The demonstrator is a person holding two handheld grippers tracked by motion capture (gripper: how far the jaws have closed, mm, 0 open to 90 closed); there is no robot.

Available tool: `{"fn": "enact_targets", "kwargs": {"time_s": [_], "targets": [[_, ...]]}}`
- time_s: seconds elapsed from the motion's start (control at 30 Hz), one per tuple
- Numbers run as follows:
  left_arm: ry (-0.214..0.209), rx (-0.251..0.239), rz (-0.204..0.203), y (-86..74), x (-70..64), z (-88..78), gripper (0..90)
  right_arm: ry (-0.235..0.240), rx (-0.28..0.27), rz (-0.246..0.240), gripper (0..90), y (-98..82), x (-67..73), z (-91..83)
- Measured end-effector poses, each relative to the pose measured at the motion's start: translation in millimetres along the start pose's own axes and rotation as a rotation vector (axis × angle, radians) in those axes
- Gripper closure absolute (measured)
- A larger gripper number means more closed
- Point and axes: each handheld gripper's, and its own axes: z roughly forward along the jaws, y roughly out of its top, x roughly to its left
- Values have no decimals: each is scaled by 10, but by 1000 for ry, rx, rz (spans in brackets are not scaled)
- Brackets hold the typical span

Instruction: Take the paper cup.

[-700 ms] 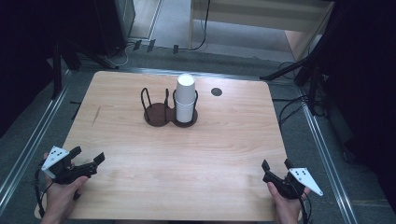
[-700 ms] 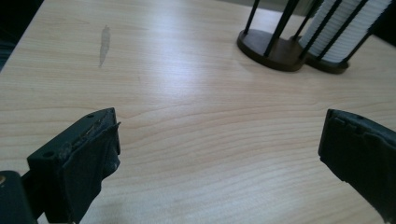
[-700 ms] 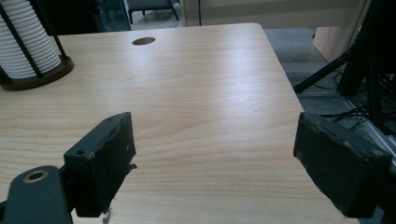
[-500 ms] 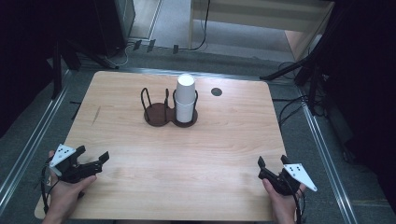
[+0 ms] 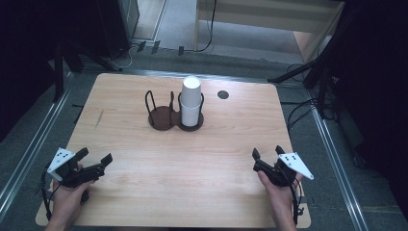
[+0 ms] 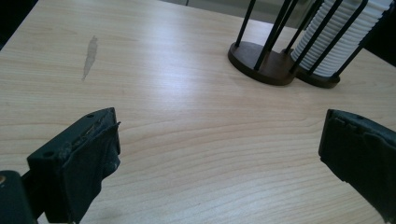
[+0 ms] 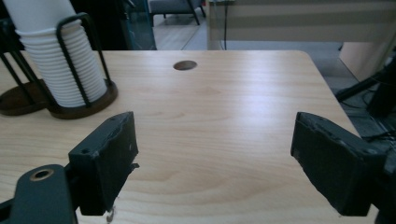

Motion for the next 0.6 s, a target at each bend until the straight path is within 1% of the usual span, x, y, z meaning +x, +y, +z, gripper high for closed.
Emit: {"fn": "enact_targets", "kwargs": {"time_s": [0.1,0.2,0.3,0.33,0.37,0.43,0.53,0.6], "targets": [[-30,-3,-12,-5,13,0,0,22,-2,-6,146,63,88,66],[-26,13,-2,8,10,1,0,43,-3,-11,148,125,172,130],[-28,27,6,16,-3,11,0,60,-7,-16,151,172,226,178],[-29,35,15,17,-8,19,0,64,-5,-16,151,186,240,191],[-29,48,14,19,-19,31,0,66,-6,-16,150,204,257,207],[-38,59,16,16,-32,45,0,75,-10,-11,152,246,292,239],[-49,64,12,-3,-37,65,0,85,-15,-13,152,304,345,285],[-43,68,8,-27,-29,84,0,93,-18,-13,152,343,391,316]]}}
